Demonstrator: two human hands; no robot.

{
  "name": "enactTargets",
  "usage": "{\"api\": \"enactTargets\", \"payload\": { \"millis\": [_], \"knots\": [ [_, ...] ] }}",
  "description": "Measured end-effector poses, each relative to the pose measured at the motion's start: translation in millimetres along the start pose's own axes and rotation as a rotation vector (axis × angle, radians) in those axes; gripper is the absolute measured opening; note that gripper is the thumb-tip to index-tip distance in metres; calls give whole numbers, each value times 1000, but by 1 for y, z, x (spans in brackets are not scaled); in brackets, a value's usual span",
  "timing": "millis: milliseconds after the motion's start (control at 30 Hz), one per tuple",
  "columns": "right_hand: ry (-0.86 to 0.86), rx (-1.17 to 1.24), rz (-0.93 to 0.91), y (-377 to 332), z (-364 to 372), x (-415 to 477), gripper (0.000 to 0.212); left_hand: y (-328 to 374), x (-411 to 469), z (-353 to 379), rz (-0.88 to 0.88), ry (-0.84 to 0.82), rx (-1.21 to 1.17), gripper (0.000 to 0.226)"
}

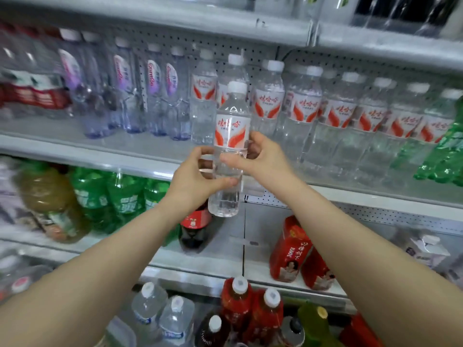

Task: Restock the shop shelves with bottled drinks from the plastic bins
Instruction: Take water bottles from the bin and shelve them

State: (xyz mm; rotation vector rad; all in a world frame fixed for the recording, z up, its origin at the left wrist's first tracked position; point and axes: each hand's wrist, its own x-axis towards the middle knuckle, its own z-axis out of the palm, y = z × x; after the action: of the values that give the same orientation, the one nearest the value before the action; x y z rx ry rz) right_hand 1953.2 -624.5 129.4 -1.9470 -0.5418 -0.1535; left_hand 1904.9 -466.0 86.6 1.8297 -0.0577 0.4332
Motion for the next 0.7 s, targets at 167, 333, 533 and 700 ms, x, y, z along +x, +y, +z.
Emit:
{"api": "enactTargets", "payload": {
  "millis": [167,333,533,700],
  "knots": [
    [7,-22,-70,-27,26,21,34,2,15,-35,19,79,15,62],
    [55,14,-98,-46,53,48,51,8,38,-61,53,137,37,63],
    [119,-55,-102,-49,65,64,69,6,70,-69,78,204,43,66],
    [117,-97,-66,-43,66,66,57,-5,90,-63,106,233,88,73]
  ]
}}
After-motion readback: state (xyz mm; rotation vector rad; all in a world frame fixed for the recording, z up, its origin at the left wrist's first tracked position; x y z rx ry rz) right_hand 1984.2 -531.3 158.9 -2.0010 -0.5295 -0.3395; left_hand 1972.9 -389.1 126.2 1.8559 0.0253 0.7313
